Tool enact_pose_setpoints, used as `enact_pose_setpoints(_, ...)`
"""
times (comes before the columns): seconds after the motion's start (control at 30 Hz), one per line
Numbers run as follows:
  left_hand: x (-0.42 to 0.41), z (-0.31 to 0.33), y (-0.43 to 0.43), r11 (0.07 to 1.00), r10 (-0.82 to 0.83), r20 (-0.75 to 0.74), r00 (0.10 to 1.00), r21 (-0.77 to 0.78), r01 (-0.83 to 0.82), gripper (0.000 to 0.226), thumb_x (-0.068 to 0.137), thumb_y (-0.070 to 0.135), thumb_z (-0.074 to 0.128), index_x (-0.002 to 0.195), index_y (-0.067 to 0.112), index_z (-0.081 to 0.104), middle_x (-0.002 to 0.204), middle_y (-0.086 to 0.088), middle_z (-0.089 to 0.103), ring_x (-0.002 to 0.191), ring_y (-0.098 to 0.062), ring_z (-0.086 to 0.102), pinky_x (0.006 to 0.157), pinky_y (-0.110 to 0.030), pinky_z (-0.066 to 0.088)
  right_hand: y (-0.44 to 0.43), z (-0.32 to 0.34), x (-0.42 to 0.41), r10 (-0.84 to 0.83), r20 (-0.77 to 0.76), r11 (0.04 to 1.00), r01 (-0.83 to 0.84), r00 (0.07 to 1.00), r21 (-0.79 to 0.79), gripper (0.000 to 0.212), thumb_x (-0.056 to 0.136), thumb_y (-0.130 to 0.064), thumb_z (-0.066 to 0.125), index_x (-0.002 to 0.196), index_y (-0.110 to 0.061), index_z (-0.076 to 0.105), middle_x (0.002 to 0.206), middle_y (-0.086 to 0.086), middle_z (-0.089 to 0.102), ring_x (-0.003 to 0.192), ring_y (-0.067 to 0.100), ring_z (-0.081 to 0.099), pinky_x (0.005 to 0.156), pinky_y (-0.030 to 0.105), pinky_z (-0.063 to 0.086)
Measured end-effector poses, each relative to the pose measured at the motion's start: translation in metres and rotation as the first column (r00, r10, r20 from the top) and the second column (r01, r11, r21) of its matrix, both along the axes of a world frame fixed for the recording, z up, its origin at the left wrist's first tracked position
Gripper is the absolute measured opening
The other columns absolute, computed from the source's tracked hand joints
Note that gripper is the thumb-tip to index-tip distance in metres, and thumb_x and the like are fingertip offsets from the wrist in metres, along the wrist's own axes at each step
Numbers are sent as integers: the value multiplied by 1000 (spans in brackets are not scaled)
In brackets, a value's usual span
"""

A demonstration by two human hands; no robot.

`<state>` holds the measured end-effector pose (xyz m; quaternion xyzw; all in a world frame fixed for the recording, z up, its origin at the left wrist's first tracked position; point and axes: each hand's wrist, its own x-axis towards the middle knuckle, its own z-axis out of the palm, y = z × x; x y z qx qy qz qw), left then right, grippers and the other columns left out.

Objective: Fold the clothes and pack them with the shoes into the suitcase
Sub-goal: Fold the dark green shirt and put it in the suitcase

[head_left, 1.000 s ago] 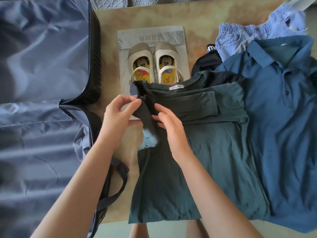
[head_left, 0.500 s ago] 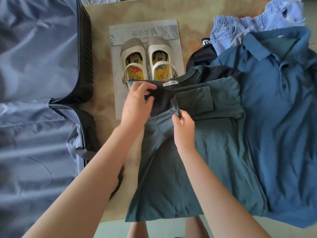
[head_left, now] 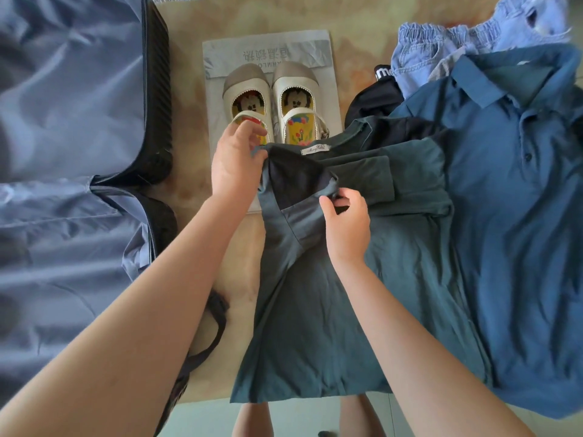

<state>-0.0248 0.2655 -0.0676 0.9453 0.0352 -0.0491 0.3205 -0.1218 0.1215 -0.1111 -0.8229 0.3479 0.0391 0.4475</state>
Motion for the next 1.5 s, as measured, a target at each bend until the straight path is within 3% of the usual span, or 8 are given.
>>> enact_pose_setpoints(0.2,-119,-1,12,947,228,-189,955,-186,-262,9,90,16,62,97,18,57,102,2,55,87,-18,59,82,-36,50,17,9,-80,-7,64,997,2,998,76,19,84,-30,69,101,-25,61,96,-11,59,70,8,56,69,30,48)
enact_pose_setpoints(0.47,-271,-35,25,962,267,-578,771,119,-244,36,95,26,53,130,17,47,121,-3,58,111,-23,54,85,-30,42,55,6,-107,130,-276,980,-82,952,179,32,81,-53,65,100,-27,66,87,-13,66,91,6,57,79,32,47)
enact_pose_setpoints(0.7,-284,-46,23,960,277,-554,785,199,-198,20,96,31,49,111,17,51,100,0,61,91,-21,58,76,-33,47,63,0,-73,-48,-223,979,91,974,185,45,83,-27,66,51,-18,36,37,-9,38,47,11,36,49,29,28)
enact_pose_setpoints(0.83,-295,-43,23,973,227,-521,823,163,-165,21,92,34,55,110,22,51,87,1,63,80,-22,61,63,-30,41,55,-2,-68,-135,-160,944,176,978,280,17,84,-23,63,71,-15,55,49,-8,48,57,18,50,63,47,53)
enact_pose_setpoints(1.17,-337,-27,-57,984,1,-429,903,-159,-77,36,67,21,65,89,33,39,64,15,50,54,-7,56,44,-19,31,8,-6,-75,55,-120,986,-36,991,160,14,89,-23,60,86,-11,56,67,2,56,65,25,54,71,51,54)
enact_pose_setpoints(1.33,-335,-33,-78,990,-43,-550,834,-135,-38,25,95,29,45,118,24,52,112,6,59,93,-18,61,71,-26,40,-12,-7,-74,177,-127,982,-168,976,83,13,85,-28,66,82,-20,56,70,-2,61,65,21,60,70,47,55)
enact_pose_setpoints(1.43,-338,-36,-57,991,94,-400,912,-52,-125,12,85,24,56,96,28,55,93,7,58,67,-16,59,48,-22,33,-16,-4,-87,252,-173,967,-241,952,81,21,81,-39,69,93,-24,60,79,-8,66,75,17,65,73,43,55)
enact_pose_setpoints(1.5,-343,-44,-38,998,59,-352,934,18,-56,33,68,14,78,93,25,61,87,5,59,63,-16,57,42,-20,36,-16,2,-105,320,-228,946,-322,920,27,24,82,-42,68,98,-25,62,84,-11,66,81,14,63,75,35,51)
